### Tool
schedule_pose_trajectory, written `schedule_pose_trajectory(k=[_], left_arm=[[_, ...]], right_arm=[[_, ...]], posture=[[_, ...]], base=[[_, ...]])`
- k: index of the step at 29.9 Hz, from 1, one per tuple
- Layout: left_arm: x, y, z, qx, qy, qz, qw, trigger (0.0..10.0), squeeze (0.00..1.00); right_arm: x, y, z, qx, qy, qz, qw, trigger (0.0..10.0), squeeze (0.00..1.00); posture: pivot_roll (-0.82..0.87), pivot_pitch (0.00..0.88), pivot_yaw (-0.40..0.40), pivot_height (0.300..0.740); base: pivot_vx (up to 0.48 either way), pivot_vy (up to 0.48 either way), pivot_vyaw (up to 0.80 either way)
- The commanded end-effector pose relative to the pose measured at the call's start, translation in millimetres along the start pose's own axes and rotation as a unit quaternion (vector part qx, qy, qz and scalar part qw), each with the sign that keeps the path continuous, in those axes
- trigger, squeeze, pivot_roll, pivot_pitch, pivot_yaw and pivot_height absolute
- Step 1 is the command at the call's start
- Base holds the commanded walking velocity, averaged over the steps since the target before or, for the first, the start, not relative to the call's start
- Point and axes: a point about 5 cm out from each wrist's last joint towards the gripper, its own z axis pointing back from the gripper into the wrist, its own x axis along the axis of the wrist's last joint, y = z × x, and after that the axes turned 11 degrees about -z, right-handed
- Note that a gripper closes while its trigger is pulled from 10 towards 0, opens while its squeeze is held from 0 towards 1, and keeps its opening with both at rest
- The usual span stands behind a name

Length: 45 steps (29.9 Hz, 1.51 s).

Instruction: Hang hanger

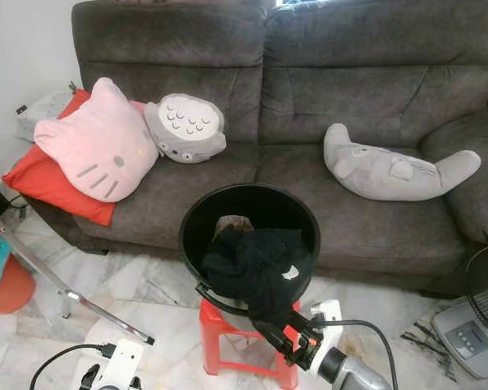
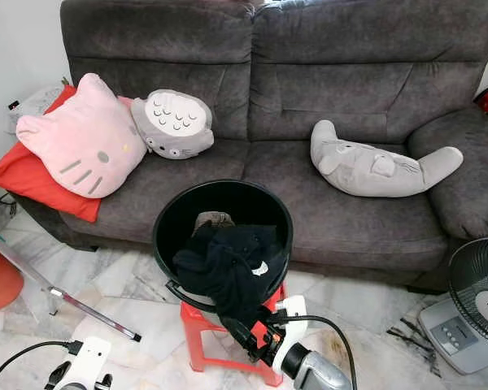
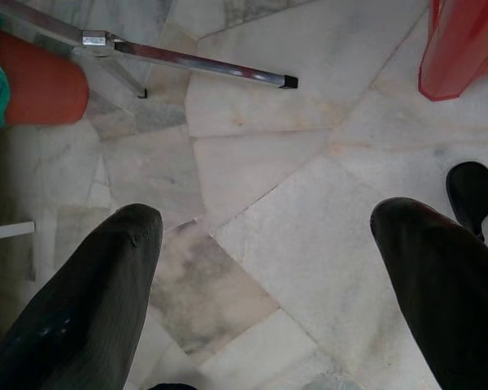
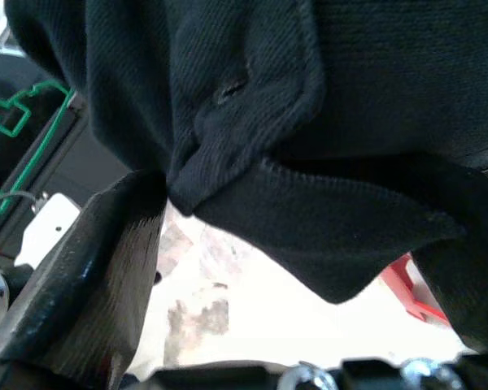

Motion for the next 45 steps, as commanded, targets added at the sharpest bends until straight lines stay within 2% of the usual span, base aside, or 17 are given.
schedule_pose_trajectory(k=[1,5,9,17,23,33,34,36,37,38,45], left_arm=[[-3,2.6,0.0,0.005,0.006,-0.014,1.000,10.0,0.00],[-4,2.7,0.1,0.005,0.006,-0.015,1.000,10.0,0.00],[-4,2.9,0.0,0.004,0.006,-0.017,1.000,10.0,0.00],[-4,2.6,0.1,0.004,0.005,-0.018,1.000,10.0,0.00],[-4,2.9,0.1,0.006,0.006,-0.017,1.000,10.0,0.00],[-4,3.0,0.1,0.007,0.007,-0.017,1.000,10.0,0.00],[-4,3.0,0.0,0.007,0.007,-0.017,1.000,10.0,0.00],[-4,3.1,0.0,0.007,0.007,-0.018,1.000,10.0,0.00],[-4,3.1,0.0,0.007,0.007,-0.018,1.000,10.0,0.00],[-4,3.1,0.0,0.006,0.007,-0.019,1.000,10.0,0.00],[-4,3.2,-0.1,0.006,0.008,-0.021,1.000,10.0,0.00]], right_arm=[[-5,1.2,0.7,0.004,0.014,0.006,1.000,10.0,0.00],[-8,3.0,3.3,0.008,0.024,0.013,1.000,10.0,0.00],[-15,4.1,7.0,0.004,0.058,0.040,0.998,10.0,0.00],[-14,3.7,7.2,0.004,0.056,0.044,0.997,10.0,0.00],[-6,6.1,-2.9,0.010,0.045,0.054,0.997,10.0,0.00],[-1,7.2,-5.5,0.012,0.043,0.065,0.997,10.0,0.00],[-1,6.6,-5.0,0.008,0.045,0.067,0.997,9.1,0.00],[-2,6.2,-3.7,0.004,0.049,0.074,0.996,4.6,0.00],[-2,6.2,-3.7,0.004,0.049,0.074,0.996,4.6,0.00],[-3,6.8,-2.3,0.007,0.048,0.075,0.996,0.0,0.00],[-2,8.1,-1.2,0.013,0.047,0.077,0.996,0.0,0.00]], posture=[[-0.01,0.000,0.090,0.740],[-0.01,0.000,0.090,0.740],[-0.01,0.000,0.092,0.740],[-0.01,0.000,0.091,0.740],[-0.01,0.000,0.089,0.740],[0.00,0.000,0.090,0.740],[0.00,0.000,0.090,0.740],[-0.01,0.000,0.091,0.740],[-0.01,0.000,0.091,0.740],[-0.01,0.000,0.091,0.740],[-0.01,0.000,0.091,0.740]], base=[[0.000,0.000,0.00],[0.000,0.000,0.00],[0.000,0.000,0.00],[0.000,0.000,0.00],[0.000,0.000,0.00],[0.000,0.000,0.00],[0.000,0.000,0.00],[0.000,0.000,0.00],[0.000,0.000,0.00],[0.000,0.000,0.00],[0.000,0.000,0.00]])
